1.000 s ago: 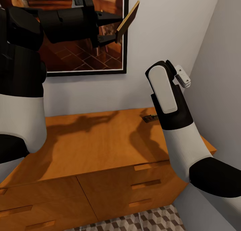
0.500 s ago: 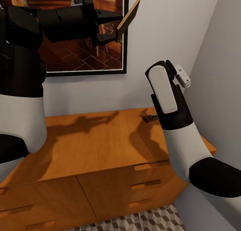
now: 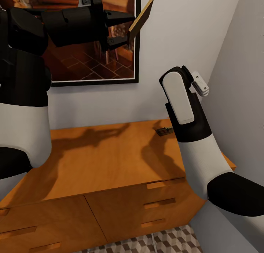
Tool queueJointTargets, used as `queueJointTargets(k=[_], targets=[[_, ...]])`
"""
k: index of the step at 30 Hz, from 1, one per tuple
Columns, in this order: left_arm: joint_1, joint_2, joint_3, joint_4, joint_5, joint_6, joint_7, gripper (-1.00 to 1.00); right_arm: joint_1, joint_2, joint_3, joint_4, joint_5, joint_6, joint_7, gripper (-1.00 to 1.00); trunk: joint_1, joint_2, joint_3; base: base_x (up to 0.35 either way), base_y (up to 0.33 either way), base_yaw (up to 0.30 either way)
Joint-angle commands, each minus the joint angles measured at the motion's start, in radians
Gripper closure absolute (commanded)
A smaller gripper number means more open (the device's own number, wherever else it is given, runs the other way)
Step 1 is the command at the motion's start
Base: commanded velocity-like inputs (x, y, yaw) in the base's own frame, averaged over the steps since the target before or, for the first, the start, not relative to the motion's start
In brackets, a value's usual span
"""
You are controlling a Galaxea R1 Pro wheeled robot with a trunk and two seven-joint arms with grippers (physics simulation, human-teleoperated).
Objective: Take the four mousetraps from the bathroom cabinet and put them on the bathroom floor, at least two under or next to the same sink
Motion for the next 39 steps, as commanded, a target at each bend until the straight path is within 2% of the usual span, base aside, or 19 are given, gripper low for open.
queueJointTargets(k=[1,29,35,39], targets=[[-0.001,0.001,-0.001,0.000,0.008,0.000,0.009,1.00,-0.001,0.000,0.000,0.000,-0.004,0.011,-0.005,-1.00,-0.004,0.007,0.002,0.000,0.000,0.000],[-0.001,0.001,0.000,0.004,0.008,0.000,0.009,1.00,-0.001,0.000,0.000,0.002,-0.008,0.009,-0.005,-1.00,-0.111,0.203,0.090,0.000,0.000,0.000],[-0.001,0.001,-0.001,0.008,0.005,0.001,0.011,1.00,0.004,0.000,0.001,0.004,-0.037,0.010,-0.005,-1.00,-0.134,0.245,0.109,0.000,0.000,0.000],[-0.001,0.003,-0.002,0.007,0.004,0.003,0.011,1.00,0.007,0.000,0.002,0.004,-0.046,0.009,-0.005,-1.00,-0.134,0.245,0.109,0.000,0.000,0.000]])
